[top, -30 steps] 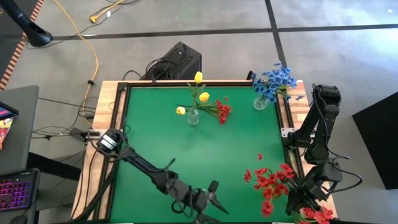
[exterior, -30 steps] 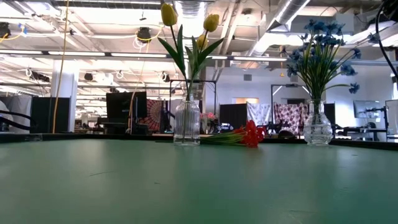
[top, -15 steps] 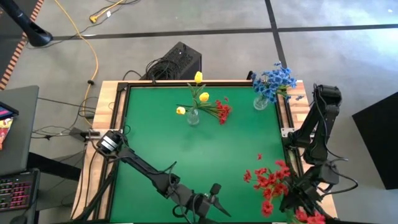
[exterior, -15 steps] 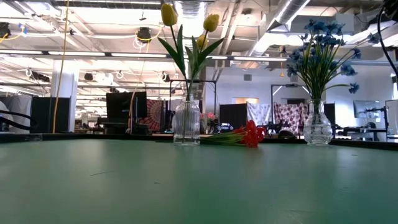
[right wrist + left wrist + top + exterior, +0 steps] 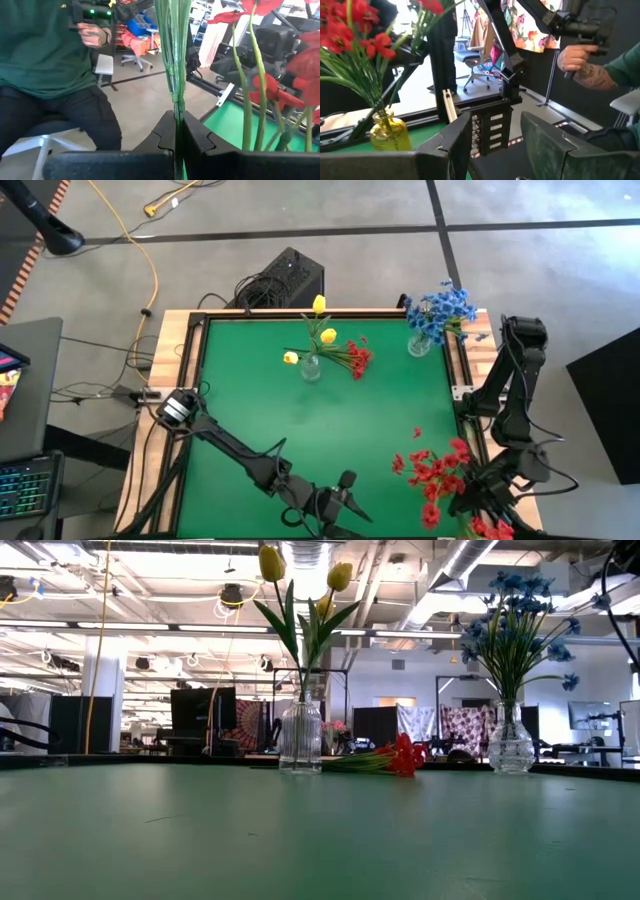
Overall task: Sort flowers into vase by color
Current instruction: Put the bottom red flowers into the yellow vase
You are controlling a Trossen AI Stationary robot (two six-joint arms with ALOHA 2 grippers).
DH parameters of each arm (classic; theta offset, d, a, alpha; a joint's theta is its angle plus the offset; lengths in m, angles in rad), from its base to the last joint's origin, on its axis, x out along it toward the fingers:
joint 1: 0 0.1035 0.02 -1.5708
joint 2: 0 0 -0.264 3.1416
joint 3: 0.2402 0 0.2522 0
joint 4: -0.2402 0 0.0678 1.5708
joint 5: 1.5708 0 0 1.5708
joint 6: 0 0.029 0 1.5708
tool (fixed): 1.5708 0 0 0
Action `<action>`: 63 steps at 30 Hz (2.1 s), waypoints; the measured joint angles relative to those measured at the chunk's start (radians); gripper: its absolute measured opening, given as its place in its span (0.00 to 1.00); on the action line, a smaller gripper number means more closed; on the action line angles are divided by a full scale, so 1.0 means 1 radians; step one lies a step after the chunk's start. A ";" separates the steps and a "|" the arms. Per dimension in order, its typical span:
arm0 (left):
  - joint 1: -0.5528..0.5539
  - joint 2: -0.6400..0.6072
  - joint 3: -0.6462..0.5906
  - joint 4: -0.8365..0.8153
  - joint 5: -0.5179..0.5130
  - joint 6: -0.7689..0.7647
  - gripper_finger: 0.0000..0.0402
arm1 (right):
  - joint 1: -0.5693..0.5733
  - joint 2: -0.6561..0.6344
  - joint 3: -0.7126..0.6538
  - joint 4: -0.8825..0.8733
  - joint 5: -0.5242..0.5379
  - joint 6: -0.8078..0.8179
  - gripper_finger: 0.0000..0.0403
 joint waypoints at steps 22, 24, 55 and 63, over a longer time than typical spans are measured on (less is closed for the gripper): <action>0.019 0.000 0.000 0.008 0.000 -0.041 0.39 | 0.007 0.000 0.000 -0.118 0.064 0.055 0.09; 0.020 0.000 0.000 0.008 0.000 -0.048 0.39 | 0.007 0.000 0.000 -0.127 0.078 0.086 0.09; 0.038 0.254 0.266 0.168 0.044 -0.073 0.39 | 0.010 0.000 0.000 -0.197 0.139 0.248 0.09; 0.073 0.419 0.557 0.101 -0.050 -0.024 0.39 | 0.010 0.000 0.000 -0.191 0.139 0.250 0.09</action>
